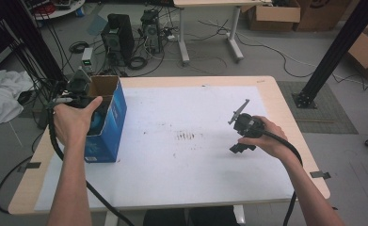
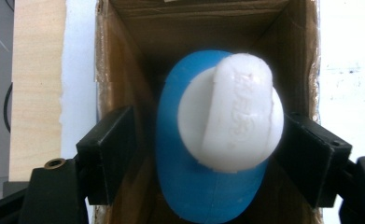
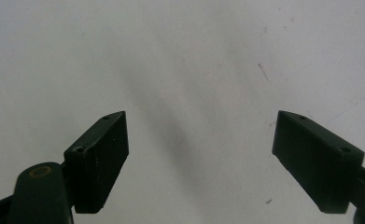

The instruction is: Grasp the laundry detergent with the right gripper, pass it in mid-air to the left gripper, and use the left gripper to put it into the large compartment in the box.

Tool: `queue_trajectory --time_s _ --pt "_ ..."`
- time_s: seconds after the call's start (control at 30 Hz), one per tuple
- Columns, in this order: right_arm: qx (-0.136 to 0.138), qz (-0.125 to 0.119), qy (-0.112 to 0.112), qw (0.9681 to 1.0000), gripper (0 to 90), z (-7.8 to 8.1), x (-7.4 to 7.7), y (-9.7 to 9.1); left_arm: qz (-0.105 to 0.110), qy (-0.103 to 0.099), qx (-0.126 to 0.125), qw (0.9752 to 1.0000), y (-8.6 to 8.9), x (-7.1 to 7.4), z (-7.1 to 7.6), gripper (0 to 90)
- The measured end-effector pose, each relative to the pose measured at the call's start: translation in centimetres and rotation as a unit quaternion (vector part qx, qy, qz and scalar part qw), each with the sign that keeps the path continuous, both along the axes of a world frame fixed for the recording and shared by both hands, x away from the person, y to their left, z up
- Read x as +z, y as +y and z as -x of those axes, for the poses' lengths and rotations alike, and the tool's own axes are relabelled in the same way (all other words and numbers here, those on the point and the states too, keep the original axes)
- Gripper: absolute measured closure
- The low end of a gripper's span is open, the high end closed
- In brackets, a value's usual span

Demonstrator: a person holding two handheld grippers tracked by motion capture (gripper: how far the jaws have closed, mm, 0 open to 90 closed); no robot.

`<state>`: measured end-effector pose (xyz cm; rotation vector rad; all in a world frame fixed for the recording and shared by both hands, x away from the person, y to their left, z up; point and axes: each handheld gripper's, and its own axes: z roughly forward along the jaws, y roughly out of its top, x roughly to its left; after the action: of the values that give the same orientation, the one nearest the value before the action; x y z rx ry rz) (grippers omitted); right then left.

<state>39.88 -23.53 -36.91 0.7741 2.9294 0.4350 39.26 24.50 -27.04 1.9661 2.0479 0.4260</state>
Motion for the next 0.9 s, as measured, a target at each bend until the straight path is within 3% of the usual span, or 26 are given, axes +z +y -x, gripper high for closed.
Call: queue_trajectory --time_s 0.37,0.9 --pt "-0.001 -0.001 0.0 1.0 18.4 0.0 0.1 0.0 0.002 -0.011 -0.002 0.9999 -0.3 1.2 0.3 19.0" --pt "0.003 0.0 0.0 1.0 18.3 0.0 0.1 0.0 -0.014 -0.025 -0.035 0.999 -1.7 5.6 0.5 17.1"
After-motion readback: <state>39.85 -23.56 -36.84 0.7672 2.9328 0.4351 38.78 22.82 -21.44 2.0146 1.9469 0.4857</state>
